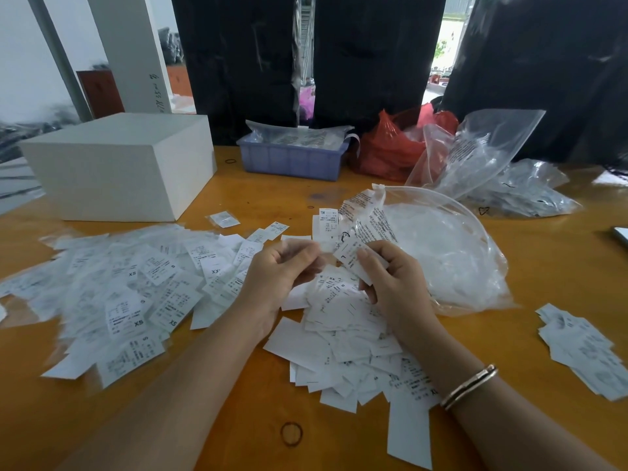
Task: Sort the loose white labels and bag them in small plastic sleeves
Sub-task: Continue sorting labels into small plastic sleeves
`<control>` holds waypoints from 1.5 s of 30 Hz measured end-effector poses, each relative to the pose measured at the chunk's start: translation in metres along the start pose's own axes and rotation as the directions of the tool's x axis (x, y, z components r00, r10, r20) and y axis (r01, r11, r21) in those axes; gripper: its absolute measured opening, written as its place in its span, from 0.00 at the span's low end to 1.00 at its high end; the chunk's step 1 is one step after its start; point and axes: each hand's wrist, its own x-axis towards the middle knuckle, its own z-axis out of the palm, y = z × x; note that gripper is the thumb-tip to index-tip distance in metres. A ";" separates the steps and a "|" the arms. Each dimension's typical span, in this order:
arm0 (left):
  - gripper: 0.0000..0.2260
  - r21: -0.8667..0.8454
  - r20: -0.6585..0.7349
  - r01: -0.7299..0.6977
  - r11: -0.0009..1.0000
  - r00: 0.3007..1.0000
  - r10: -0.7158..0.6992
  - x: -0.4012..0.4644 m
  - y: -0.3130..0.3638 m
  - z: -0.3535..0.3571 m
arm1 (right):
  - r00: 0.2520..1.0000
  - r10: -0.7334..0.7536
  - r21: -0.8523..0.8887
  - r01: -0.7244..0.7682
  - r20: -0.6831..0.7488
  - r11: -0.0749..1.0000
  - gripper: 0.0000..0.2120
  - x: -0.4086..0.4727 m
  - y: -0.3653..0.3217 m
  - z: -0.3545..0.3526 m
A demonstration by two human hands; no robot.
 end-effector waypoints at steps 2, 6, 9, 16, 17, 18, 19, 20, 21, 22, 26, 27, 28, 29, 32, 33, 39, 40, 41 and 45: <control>0.08 -0.004 0.005 0.001 1.000 1.000 -0.001 -0.001 0.000 0.000 | 1.000 0.015 0.025 -0.014 -0.016 1.000 0.08 0.001 0.000 0.000; 0.11 -0.005 0.014 0.000 1.000 1.000 0.000 -0.002 0.002 0.000 | 1.000 0.002 -0.002 -0.002 -0.016 1.000 0.08 0.000 -0.001 0.000; 0.17 -0.009 0.027 0.005 1.000 1.000 -0.004 -0.003 0.004 0.001 | 1.000 -0.004 -0.012 0.003 -0.024 1.000 0.08 -0.001 -0.001 0.000; 0.11 -0.042 0.022 0.039 0.998 0.999 -0.038 -0.002 0.004 0.002 | 0.999 -0.034 -0.001 0.034 -0.039 0.999 0.08 -0.003 -0.003 -0.002; 0.10 -0.037 0.023 0.038 0.999 0.999 -0.037 -0.003 0.004 0.002 | 0.999 -0.041 -0.005 0.041 -0.035 0.999 0.08 -0.003 -0.003 -0.001; 0.08 -0.032 0.023 0.036 0.999 0.999 -0.035 -0.003 0.004 0.002 | 0.998 -0.045 -0.005 0.044 -0.032 0.999 0.08 -0.003 -0.003 -0.001; 0.07 -0.027 0.022 0.034 0.999 0.999 -0.034 -0.003 0.003 0.001 | 0.999 -0.045 -0.001 0.045 -0.030 0.999 0.08 -0.003 -0.003 -0.001; 0.07 -0.022 0.019 0.033 0.999 0.999 -0.032 -0.003 0.003 0.001 | 0.999 -0.045 0.008 0.046 -0.030 0.999 0.08 -0.003 -0.004 -0.001; 0.07 -0.018 0.016 0.032 0.999 0.999 -0.032 -0.003 0.003 0.001 | 0.998 -0.047 0.020 0.047 -0.031 0.999 0.08 -0.003 -0.004 -0.002; 0.07 -0.013 0.014 0.032 0.999 0.999 -0.032 -0.003 0.003 0.001 | 0.998 -0.052 0.029 0.052 -0.030 0.998 0.08 -0.003 -0.003 -0.002; 0.07 0.003 0.011 0.035 0.999 0.999 -0.035 -0.002 0.002 0.000 | 0.995 -0.103 0.022 0.103 -0.011 0.994 0.07 -0.004 -0.004 -0.001; 0.07 0.008 0.011 0.034 0.999 0.999 -0.034 -0.002 0.002 0.000 | 0.993 -0.121 0.013 0.121 -0.007 0.993 0.07 -0.004 -0.004 -0.001; 0.08 0.013 0.013 0.033 0.999 0.999 -0.033 -0.002 0.002 0.000 | 0.990 -0.142 -0.005 0.142 -0.005 0.990 0.07 -0.004 -0.004 -0.001; 0.08 0.018 0.016 0.030 0.999 0.999 -0.031 -0.002 0.002 0.000 | 0.986 -0.166 -0.038 0.165 -0.006 0.986 0.08 -0.005 -0.004 -0.001; 0.08 0.028 0.018 0.023 0.999 1.000 -0.024 -0.003 0.003 0.001 | 0.971 -0.238 -0.171 0.231 -0.016 0.958 0.09 -0.005 -0.005 0.001; 0.07 0.026 0.020 0.024 0.999 1.000 -0.024 -0.003 0.003 0.001 | 0.966 -0.258 -0.204 0.249 -0.020 0.947 0.09 -0.005 -0.006 0.002; 0.06 0.014 0.038 0.019 1.000 0.999 -0.020 -0.005 0.004 0.002 | 0.958 -0.282 -0.270 0.257 -0.059 0.928 0.11 -0.004 -0.002 0.001; 0.09 0.005 0.045 0.018 1.000 0.999 -0.018 -0.005 0.005 0.002 | 0.961 -0.270 -0.274 0.245 -0.056 0.930 0.11 -0.004 -0.002 0.002; 0.11 -0.006 0.049 0.019 1.000 0.999 -0.019 -0.005 0.005 0.002 | 0.964 -0.261 -0.274 0.237 -0.054 0.932 0.12 -0.004 -0.002 0.002; 0.07 -0.021 0.052 0.025 0.999 0.998 -0.024 -0.004 0.004 0.002 | 0.983 -0.182 -0.279 0.175 0.003 0.944 0.08 -0.002 0.000 0.003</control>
